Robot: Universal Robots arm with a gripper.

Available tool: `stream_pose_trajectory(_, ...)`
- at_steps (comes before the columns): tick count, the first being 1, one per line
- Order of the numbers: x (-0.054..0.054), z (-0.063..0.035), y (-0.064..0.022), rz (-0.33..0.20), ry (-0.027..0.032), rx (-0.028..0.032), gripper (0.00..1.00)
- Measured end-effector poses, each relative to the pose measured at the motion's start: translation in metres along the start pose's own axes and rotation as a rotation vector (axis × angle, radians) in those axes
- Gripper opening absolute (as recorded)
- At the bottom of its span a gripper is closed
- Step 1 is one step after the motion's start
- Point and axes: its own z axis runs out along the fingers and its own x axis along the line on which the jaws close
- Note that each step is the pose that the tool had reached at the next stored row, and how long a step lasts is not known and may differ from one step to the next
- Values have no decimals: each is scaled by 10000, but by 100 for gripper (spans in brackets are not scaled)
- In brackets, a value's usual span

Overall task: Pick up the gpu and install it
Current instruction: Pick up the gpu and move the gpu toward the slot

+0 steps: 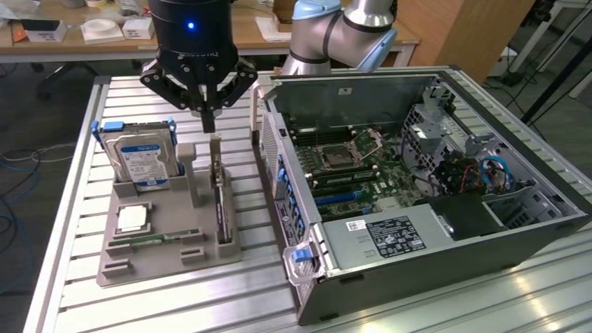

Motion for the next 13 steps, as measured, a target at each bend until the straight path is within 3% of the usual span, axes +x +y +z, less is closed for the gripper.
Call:
stream_pose_trajectory(8, 0, 0, 0, 0, 0, 0, 11)
stream_pose_trajectory(11, 0, 0, 0, 0, -1, 0, 29)
stream_pose_trajectory(13, 0, 0, 0, 0, 0, 0, 35)
